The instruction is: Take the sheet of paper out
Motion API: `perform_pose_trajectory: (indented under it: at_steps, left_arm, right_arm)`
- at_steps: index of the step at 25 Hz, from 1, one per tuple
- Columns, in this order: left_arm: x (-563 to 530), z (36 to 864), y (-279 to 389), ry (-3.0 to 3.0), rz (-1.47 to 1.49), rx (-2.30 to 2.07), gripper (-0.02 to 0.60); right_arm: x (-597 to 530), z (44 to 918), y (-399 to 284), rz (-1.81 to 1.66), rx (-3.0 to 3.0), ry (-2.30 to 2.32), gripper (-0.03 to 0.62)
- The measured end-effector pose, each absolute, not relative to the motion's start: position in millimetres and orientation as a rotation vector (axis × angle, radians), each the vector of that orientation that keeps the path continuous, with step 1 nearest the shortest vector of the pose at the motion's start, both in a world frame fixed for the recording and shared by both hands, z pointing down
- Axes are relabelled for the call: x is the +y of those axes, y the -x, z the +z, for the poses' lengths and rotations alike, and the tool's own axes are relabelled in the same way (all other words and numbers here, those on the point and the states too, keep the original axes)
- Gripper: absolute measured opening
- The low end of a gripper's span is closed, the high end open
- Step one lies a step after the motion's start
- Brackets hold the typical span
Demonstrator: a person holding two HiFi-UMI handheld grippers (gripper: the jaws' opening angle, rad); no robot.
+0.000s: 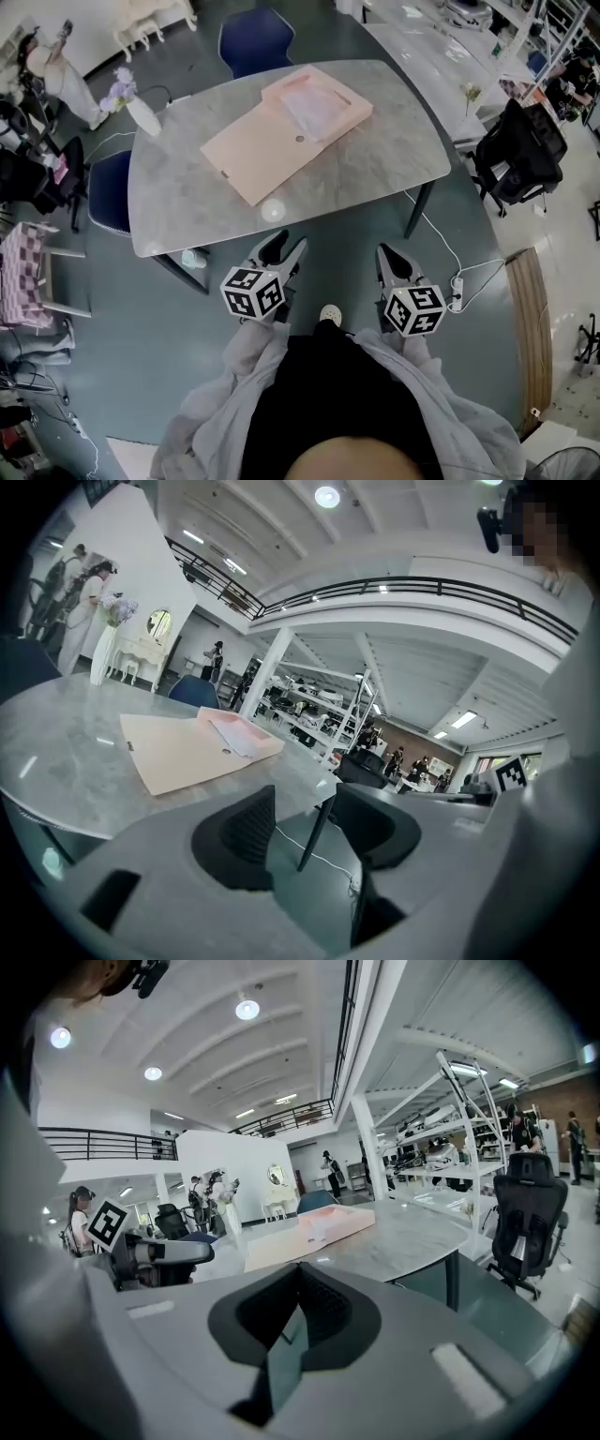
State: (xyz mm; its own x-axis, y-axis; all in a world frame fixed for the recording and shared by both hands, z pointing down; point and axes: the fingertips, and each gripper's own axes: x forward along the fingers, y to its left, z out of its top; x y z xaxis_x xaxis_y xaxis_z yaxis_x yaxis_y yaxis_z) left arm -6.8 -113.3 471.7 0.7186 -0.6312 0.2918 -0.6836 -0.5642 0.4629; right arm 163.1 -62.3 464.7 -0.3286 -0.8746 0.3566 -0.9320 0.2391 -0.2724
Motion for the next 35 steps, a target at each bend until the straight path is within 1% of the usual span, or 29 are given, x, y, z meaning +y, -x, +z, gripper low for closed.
perform_pose_trajectory:
  at_steps: [10, 21, 35]
  left_arm:
    - [-134.6, 480.6, -15.2, -2.332, 0.112, -1.039, 0.193]
    - [-146.9, 486.7, -22.2, -2.310, 0.132, -1.059, 0.193]
    - [-241.8, 488.3, -23.0, -2.260, 0.119, -1.086, 0.193]
  right_arm:
    - [-95.9, 468.3, -189.9, 0.669, -2.402, -1.701, 0.009]
    - [-112.1, 474.7, -187.9, 0.698, -2.429, -1.654, 0.008]
    - [-213.4, 471.6, -188.0, 0.705, -2.439, -1.605, 0.008]
